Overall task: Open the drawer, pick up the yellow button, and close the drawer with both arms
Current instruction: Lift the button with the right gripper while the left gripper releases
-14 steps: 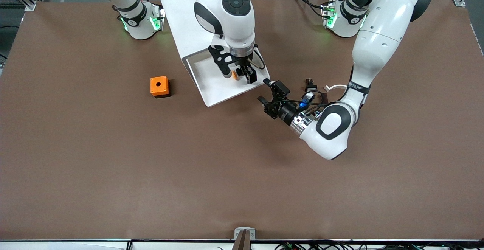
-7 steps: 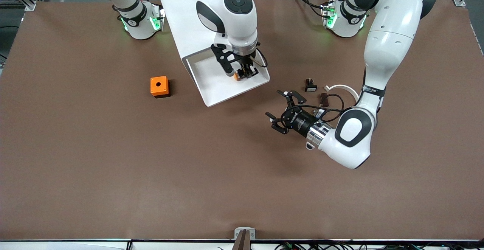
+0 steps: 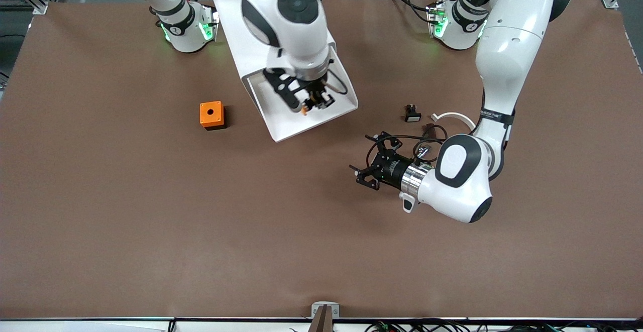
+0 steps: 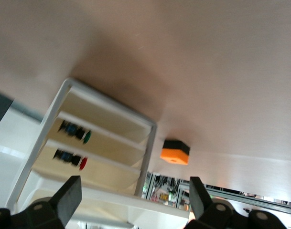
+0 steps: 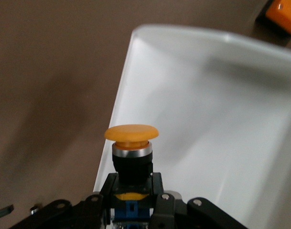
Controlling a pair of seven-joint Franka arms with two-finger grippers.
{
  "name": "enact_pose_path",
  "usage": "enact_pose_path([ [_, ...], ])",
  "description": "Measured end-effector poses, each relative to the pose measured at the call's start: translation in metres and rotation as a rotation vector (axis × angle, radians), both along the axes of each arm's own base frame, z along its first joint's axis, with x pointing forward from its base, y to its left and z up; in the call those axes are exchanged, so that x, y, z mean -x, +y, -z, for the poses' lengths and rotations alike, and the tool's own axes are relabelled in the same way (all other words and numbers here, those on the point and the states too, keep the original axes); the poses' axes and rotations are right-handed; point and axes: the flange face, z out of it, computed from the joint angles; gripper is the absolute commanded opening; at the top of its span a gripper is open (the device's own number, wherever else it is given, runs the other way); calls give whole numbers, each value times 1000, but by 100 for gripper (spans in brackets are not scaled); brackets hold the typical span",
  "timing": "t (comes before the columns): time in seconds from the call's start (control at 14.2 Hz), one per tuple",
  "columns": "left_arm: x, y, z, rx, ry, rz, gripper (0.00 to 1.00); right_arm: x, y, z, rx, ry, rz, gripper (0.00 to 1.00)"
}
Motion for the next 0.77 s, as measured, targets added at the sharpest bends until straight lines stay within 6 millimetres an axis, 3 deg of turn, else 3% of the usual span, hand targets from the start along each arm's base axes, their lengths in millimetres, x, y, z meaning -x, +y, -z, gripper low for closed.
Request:
enact_pose_path([
  [0.14, -7, 0, -12, -16, -135, 33, 99, -54, -72, -5, 12, 31, -135, 1],
  [0.35, -14, -7, -30, -65, -318, 71, 99, -129, -208, 2, -13, 51, -308, 1],
  [0.56, -11, -21, -42, -143, -445, 147, 99, -168, -323, 22, -30, 41, -436, 0],
  [0.77, -4, -37, -56, -233, -554, 228, 99, -185, -395, 57, 18, 18, -530, 0],
])
